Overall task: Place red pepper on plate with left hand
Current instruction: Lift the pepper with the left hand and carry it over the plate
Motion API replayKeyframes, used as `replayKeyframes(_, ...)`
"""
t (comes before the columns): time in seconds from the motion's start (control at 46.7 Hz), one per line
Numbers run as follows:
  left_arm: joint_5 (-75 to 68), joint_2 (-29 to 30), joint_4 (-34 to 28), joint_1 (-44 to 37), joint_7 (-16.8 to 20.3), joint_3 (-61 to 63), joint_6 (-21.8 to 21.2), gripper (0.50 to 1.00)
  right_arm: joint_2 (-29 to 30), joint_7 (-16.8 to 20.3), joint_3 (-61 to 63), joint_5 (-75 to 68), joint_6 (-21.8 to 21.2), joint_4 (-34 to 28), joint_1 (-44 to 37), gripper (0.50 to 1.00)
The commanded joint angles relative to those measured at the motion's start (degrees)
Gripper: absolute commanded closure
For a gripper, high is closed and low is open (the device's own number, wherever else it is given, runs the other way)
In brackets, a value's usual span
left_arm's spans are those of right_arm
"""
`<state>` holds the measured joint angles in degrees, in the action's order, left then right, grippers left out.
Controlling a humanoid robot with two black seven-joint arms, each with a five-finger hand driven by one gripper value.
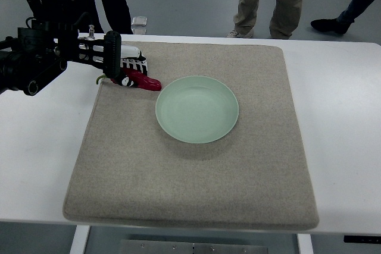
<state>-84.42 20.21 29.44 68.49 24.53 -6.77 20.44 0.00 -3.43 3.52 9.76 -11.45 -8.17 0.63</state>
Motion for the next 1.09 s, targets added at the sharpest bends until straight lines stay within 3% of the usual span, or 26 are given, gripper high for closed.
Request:
replayKeyframes(0.0, 0.6, 0.1, 0.0, 0.5, 0.0, -0.2, -0.1, 1.0, 0.0, 0.0, 0.0, 0.0, 0.0, 0.0, 0.0, 0.568)
replayKeyframes(0.278, 2.3, 0.5, 1.0, 3.0, 0.2, -1.1, -0.2, 1.0, 0.0, 0.0, 0.0, 0.0, 0.0, 0.0, 0.0, 0.568)
replayKeyframes(0.813, 4.0, 3.3, 20.0, 4.5, 1.0, -1.2, -1.8, 1.0, 0.0, 0.0, 0.0, 0.0, 0.0, 0.0, 0.0, 0.568)
replayKeyframes(1.07, 4.0, 3.3, 22.2, 4.4, 1.0, -1.0, -1.3, 1.0, 0.0, 0.0, 0.0, 0.0, -0.1, 0.0, 0.0, 0.568)
